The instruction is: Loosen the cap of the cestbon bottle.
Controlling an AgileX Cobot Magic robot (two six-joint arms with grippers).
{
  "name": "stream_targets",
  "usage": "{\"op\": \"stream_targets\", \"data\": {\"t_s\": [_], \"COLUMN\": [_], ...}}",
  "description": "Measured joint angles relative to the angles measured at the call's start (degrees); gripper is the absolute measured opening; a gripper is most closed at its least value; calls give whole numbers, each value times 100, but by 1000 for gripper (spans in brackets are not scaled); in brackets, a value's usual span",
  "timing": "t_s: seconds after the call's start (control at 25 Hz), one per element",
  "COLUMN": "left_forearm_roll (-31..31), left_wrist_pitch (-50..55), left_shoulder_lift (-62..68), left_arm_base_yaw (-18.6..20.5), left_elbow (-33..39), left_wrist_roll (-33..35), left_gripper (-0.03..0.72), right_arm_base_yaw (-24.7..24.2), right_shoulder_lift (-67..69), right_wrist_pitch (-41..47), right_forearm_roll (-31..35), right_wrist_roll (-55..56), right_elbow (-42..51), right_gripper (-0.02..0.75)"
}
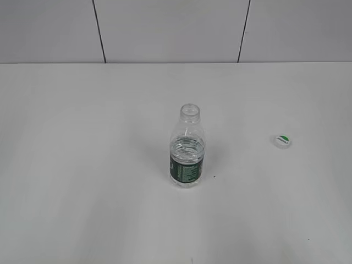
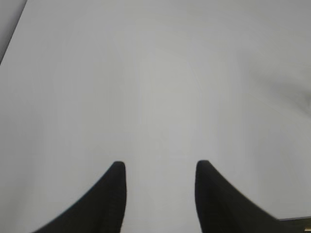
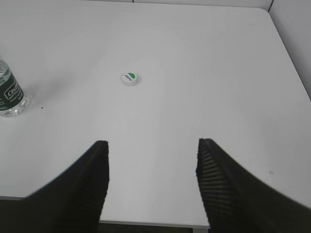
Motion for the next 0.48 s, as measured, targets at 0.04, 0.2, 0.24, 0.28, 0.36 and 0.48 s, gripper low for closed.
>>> {"op": "stream_targets", "data": {"t_s": [0.04,0.2,0.24,0.28,0.36,0.48], "left_forearm_roll": [-46,-421,-488,-548,-591,-616], "left_wrist_pitch": [0,-5,-5,-5,-5,-4], "left_shoulder_lift": [-12,-49,-106,-191,-481,-655], "left_arm_base_yaw": [0,0,0,0,0,0], "left_elbow": [0,12,18,23,23,23], "left_wrist_roll": [91,605,697,744,794,838], "left_gripper": [299,299,299,299,299,299], "right_arm_base_yaw": [0,0,0,0,0,0], "right_shoulder_lift": [0,0,0,0,0,0], "right_wrist_pitch": [5,40,42,47,48,61], "right_forearm_roll": [0,0,0,0,0,6], "right_wrist_roll": [0,0,0,0,0,0], "right_elbow": [21,68,68,68,68,73], "right_gripper": [442,442,442,442,442,442]}}
